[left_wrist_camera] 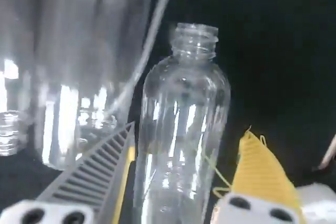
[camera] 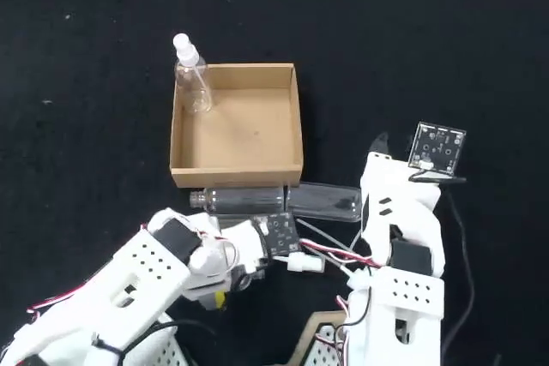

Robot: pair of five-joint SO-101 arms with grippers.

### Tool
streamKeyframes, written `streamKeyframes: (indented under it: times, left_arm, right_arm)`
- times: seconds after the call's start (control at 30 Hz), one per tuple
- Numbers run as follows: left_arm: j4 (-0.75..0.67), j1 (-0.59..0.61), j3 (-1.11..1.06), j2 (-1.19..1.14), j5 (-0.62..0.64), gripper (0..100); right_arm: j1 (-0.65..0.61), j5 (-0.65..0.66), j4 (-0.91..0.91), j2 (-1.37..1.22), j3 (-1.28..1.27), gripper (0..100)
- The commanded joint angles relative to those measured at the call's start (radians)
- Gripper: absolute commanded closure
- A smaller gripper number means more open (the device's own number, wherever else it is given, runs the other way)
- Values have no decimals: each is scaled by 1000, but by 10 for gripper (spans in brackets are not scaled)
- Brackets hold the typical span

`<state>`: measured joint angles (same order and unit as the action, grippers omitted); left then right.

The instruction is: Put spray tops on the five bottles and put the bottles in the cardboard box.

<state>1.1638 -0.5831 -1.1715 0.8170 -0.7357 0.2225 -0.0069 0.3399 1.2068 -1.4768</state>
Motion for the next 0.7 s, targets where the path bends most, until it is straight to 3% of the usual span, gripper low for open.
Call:
streamKeyframes:
  times: [0.0, 0.23, 0.47, 0.63, 0.67]
  left_arm:
    - [9, 16, 4, -12, -41, 807]
    - [15, 18, 12, -5, -48, 812]
    - [163, 31, 96, 41, -49, 818]
    - [195, 31, 127, 97, -49, 980]
    - [195, 31, 119, 100, -49, 962]
  right_arm:
    - [12, 3, -32, 19, 15, 871]
    - [12, 3, -32, 19, 13, 871]
    - [12, 3, -32, 19, 13, 871]
    - [12, 3, -32, 19, 13, 871]
    - [12, 3, -32, 19, 13, 871]
